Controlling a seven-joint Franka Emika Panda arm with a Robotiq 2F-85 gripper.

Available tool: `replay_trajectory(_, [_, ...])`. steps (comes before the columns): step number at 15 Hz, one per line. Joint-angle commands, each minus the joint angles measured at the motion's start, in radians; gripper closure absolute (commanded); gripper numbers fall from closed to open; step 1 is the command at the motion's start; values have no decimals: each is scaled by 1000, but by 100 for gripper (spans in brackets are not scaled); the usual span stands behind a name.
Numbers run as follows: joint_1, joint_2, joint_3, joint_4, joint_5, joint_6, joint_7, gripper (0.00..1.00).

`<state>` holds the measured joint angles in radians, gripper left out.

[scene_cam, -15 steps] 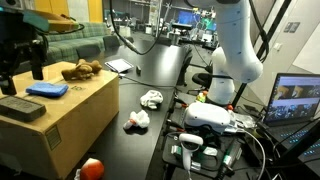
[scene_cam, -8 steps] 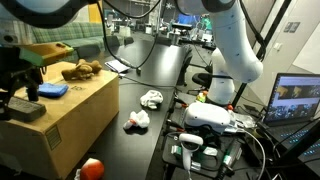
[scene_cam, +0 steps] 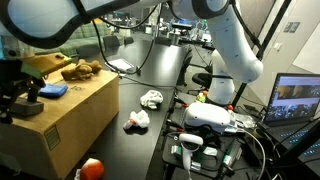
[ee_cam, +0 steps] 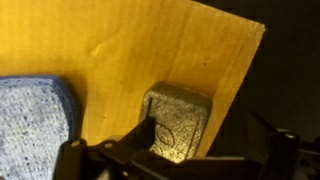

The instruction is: Pick up all the objects on the table and put them on the box then pick up the objects on the box and put them on the table

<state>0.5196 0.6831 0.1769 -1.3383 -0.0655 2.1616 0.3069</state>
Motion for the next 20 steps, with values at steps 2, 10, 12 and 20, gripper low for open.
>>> replay_trajectory(2, [13,36,-29,56,-34,1,23,0])
replay_trajectory(10, [35,58,-79,79,-118,-17,62,41])
replay_trajectory(12, [38,52,-80,81,-122,-27,66,57])
replay_trajectory(20, [4,-11,-43,30,-71,-85,5,67])
